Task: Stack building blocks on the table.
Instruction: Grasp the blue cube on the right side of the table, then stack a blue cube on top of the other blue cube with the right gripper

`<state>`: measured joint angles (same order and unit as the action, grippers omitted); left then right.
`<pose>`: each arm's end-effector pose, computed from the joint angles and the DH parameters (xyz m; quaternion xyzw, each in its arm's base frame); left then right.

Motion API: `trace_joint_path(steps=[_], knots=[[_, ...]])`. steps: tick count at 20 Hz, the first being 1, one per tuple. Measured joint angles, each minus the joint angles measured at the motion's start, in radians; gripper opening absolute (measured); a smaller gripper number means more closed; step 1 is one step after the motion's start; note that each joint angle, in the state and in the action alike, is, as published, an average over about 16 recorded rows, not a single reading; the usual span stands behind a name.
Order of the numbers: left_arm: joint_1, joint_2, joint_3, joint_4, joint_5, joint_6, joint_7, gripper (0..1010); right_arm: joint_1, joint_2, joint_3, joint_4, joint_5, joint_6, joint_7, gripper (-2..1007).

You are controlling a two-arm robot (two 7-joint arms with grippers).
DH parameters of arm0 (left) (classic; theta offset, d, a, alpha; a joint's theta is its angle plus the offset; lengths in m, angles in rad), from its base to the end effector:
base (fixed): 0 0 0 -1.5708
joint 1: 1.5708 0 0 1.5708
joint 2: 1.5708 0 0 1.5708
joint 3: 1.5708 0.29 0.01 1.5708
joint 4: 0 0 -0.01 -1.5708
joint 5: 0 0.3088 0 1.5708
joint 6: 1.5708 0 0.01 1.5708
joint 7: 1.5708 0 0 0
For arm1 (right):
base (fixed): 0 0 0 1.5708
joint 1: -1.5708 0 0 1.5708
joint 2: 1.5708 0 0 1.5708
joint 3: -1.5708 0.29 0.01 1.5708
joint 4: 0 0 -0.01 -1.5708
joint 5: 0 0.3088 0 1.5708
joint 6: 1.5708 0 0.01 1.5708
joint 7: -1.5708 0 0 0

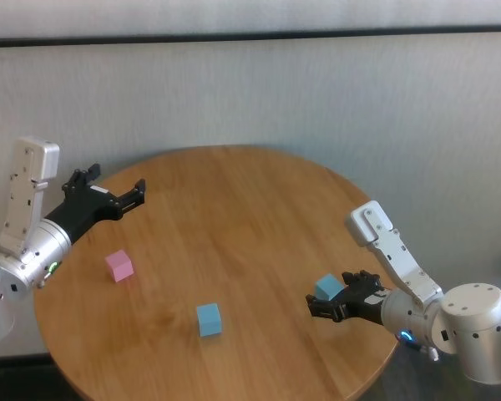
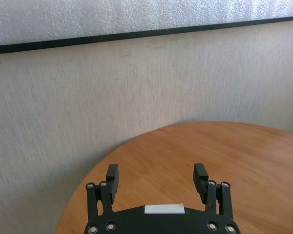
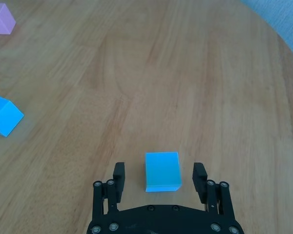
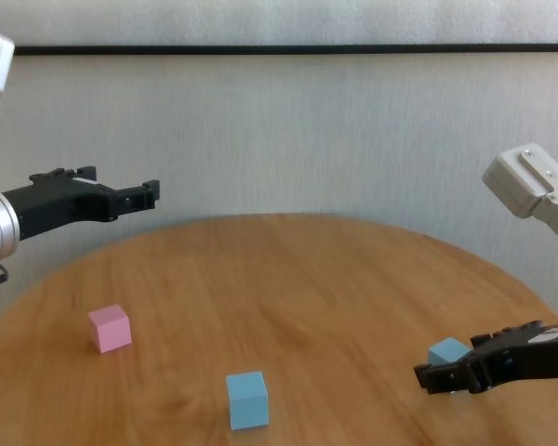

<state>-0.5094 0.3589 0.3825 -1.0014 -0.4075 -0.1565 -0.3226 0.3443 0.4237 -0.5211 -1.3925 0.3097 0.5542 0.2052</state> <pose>0.4535 0.0696 -0.2906 0.0325 -0.0260 0.5343 0.8442 0.3935 -0.0021 -0.2786 -0.2962 0.1096 -0.4711 0.8236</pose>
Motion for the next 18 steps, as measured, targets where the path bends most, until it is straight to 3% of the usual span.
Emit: trace_joint_path(steps=[12,18], knots=[[0.0,0.0,0.0,0.0,0.0,0.0,0.0,1000,-0.002,0.003,-0.001,-0.005,0.001,0.0,-0.001,512],[0.0,0.0,0.0,0.0,0.0,0.0,0.0,999,-0.005,0.005,-0.001,-0.01,-0.003,-0.008,0.003,401]])
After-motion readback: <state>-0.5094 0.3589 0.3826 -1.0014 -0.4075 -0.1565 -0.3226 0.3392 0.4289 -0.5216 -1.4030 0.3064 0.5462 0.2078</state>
